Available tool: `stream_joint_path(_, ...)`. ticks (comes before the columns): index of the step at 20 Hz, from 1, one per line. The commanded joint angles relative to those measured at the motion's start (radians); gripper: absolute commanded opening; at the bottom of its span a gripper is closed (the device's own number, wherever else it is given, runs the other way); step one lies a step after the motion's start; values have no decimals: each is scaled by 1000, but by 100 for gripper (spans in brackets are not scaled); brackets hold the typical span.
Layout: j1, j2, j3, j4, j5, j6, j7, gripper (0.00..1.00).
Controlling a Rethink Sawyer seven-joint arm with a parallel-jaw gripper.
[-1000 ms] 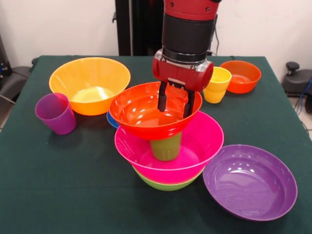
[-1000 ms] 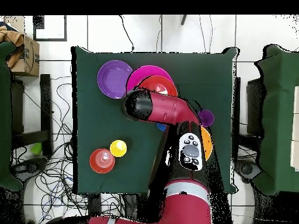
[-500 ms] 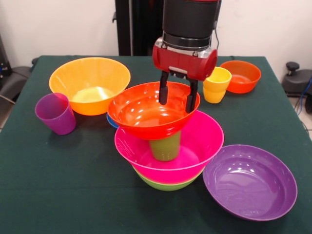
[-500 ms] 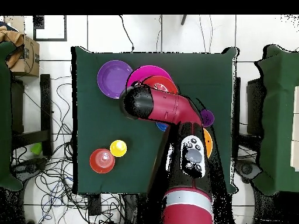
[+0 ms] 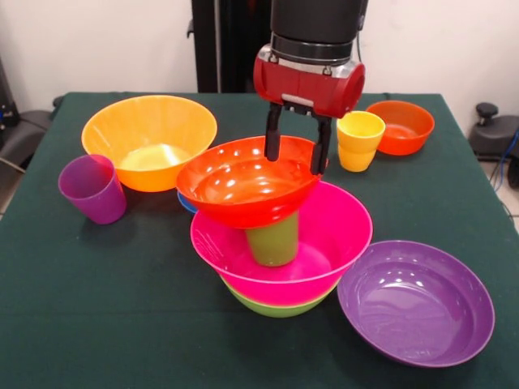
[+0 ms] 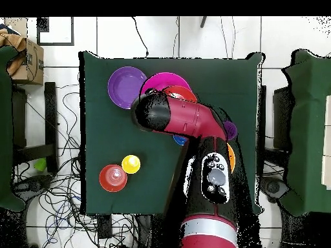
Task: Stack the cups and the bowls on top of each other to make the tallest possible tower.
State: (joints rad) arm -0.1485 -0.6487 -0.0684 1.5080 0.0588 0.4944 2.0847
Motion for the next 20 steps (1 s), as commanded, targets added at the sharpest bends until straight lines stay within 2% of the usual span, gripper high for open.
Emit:
stream_joint_path(1, 27, 22, 30, -8, 10, 146, 106, 100)
stream_joint_path(4, 30, 13, 29, -12, 12, 167, 107, 100)
stream_joint_path(8, 42, 39, 24, -27, 13, 137, 126, 100)
stream_joint_path(12, 51, 20, 15, -39, 13, 187, 124, 100)
stream_joint_path(20, 35, 13, 29, 1, 14, 143, 99, 100)
